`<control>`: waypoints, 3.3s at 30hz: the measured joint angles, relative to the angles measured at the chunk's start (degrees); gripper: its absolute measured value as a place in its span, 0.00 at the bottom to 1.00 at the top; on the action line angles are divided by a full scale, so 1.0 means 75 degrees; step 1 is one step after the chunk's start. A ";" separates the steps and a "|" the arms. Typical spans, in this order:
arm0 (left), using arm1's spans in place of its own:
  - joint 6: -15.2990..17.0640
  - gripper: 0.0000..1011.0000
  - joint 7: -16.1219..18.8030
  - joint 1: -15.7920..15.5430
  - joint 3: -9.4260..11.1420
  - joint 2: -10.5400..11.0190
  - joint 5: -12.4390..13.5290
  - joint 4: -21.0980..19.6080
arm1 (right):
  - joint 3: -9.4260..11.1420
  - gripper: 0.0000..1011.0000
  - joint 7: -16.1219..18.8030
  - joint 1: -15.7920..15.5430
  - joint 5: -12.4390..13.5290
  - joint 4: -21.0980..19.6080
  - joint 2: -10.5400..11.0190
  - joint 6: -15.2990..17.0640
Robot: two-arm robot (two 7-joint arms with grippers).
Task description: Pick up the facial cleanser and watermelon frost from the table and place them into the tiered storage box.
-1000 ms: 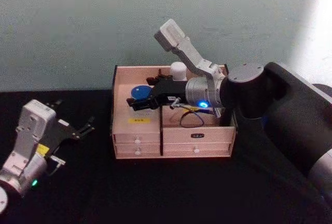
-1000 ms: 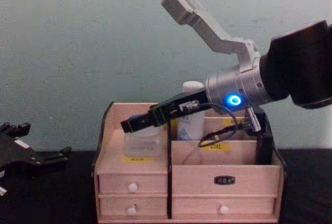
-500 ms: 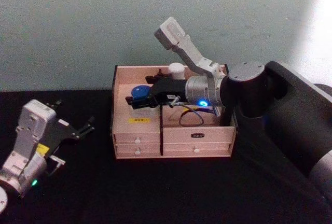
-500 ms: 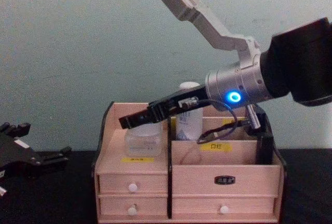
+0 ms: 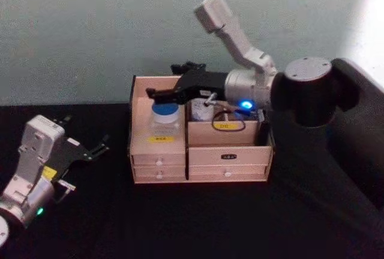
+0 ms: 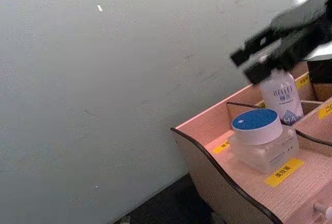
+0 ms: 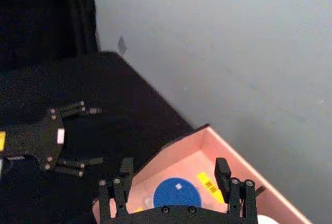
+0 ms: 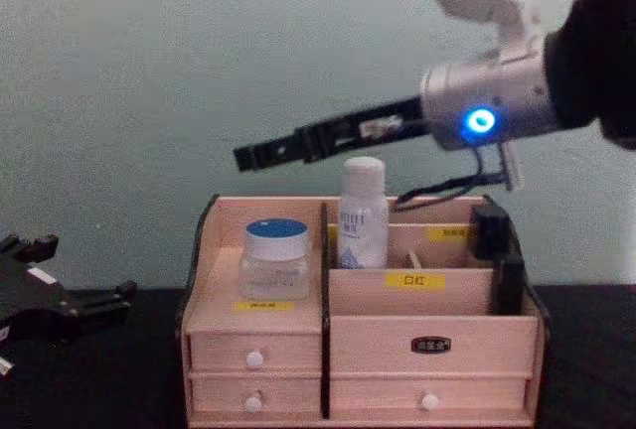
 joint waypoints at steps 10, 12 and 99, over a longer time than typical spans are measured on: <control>0.0000 0.99 0.0000 0.0000 0.0000 0.0000 0.0000 0.0000 | 0.0642 0.99 -0.0424 -0.0758 0.0521 -0.1735 0.0899 0.0205; 0.0000 0.99 0.0000 0.0000 0.0000 0.0000 0.0000 0.0000 | 0.0816 0.99 -0.0576 -0.1011 0.0623 -0.2110 0.1141 0.0203; 0.0000 0.99 0.0000 0.0000 0.0000 0.0000 0.0000 0.0000 | 0.2541 0.99 -0.3807 -0.4494 -0.1210 -0.2438 0.1443 -0.1716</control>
